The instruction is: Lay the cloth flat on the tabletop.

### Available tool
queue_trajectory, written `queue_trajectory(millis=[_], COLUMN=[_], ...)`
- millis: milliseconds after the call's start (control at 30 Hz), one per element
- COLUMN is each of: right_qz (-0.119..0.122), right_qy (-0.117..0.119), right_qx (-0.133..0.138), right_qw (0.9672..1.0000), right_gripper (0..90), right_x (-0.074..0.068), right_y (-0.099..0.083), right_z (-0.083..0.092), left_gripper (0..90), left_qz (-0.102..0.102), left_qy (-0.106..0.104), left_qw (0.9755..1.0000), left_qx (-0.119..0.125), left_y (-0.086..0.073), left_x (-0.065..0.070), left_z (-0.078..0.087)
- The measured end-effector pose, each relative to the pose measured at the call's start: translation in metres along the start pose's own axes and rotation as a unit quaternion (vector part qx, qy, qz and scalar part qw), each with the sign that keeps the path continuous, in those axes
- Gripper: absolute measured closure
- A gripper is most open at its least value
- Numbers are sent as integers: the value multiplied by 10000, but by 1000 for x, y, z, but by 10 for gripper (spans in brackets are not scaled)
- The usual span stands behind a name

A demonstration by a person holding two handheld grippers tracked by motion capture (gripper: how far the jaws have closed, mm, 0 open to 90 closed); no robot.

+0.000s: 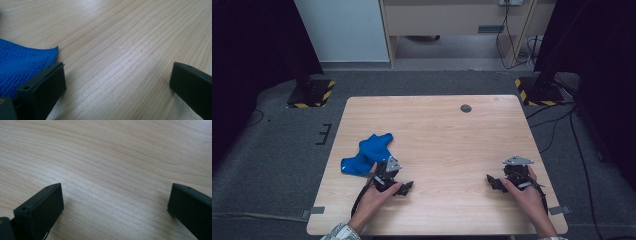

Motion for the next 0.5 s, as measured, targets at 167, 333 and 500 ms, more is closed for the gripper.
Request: queue_trajectory(millis=[167, 333, 500], right_qz=[0, 0, -1], right_qy=[0, -1, -1], right_qx=[0, 1, 2], right_qw=[10000, 10000, 10000], right_gripper=[3, 3, 3], right_x=[0, 0, 0], right_y=[0, 0, 0], right_z=[0, 0, 0], left_gripper=[52, 61, 69], left_qz=[148, 254, 193], left_qy=[-24, -11, 77], left_qw=[9995, 9986, 9975], left_qx=[281, 469, 676], left_y=[7, 12, 22], left_x=[-3, -6, -7], left_z=[8, 17, 30])
Point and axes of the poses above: each handheld gripper's, and its own axes: z roughly backward along the jaws, y roughly out of its top, x roughly to its right, the point moved 3 cm from there along -z, roughly forward along the jaws, and after that the axes turned 11 degrees about x, right-handed, at the moved point
